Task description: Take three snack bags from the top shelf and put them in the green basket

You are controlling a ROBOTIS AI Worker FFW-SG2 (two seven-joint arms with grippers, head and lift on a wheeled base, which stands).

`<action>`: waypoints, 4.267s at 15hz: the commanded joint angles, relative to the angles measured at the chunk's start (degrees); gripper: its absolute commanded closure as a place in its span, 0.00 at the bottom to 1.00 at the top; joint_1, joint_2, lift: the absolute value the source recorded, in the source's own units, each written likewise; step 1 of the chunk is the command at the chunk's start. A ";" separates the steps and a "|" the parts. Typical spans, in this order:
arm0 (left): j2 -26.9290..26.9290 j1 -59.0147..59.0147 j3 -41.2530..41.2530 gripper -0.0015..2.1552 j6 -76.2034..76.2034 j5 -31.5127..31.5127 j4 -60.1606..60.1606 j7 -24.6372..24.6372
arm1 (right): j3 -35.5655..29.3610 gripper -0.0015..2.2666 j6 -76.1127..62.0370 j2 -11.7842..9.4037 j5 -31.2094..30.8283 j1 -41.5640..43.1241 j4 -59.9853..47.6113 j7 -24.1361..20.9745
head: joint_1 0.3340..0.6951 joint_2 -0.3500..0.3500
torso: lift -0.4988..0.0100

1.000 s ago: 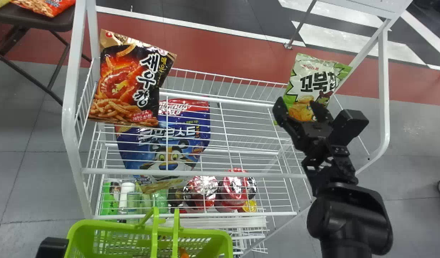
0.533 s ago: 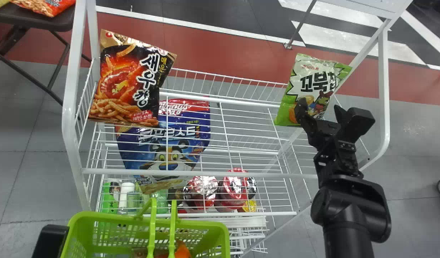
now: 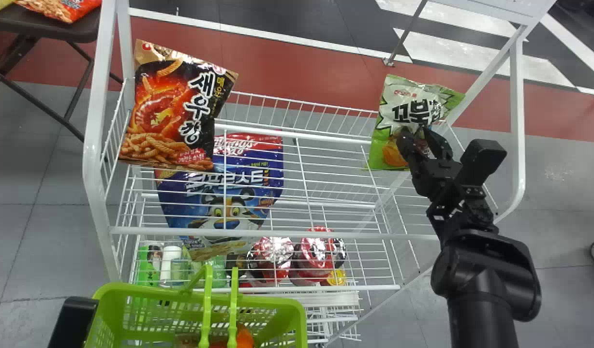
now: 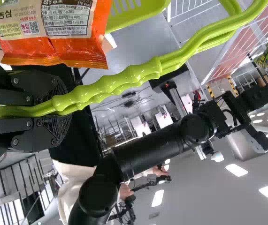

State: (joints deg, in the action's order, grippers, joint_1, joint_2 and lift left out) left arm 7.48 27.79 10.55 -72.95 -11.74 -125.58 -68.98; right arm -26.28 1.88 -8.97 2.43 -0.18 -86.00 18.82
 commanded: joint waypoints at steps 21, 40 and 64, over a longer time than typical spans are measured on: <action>-0.19 0.51 0.62 0.87 6.54 -0.65 -1.25 2.36 | -10.29 0.99 87.91 9.02 25.70 -32.52 -63.77 17.65 | 1.00 0.00 | 0.91; 0.52 3.15 4.04 0.87 6.54 0.40 -4.41 3.50 | 19.95 0.98 49.41 3.70 11.72 -38.41 -42.67 1.83 | 1.00 0.00 | 0.91; 0.52 3.59 1.67 0.87 8.82 0.40 -2.74 2.01 | 22.50 0.03 -7.19 4.75 9.35 -50.27 -47.42 -6.16 | 1.00 0.00 | 0.91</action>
State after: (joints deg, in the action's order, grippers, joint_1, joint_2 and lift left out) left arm 8.03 31.32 12.47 -64.19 -11.32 -128.29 -67.01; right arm -3.72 -4.84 -4.33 11.79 -50.53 -133.47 12.65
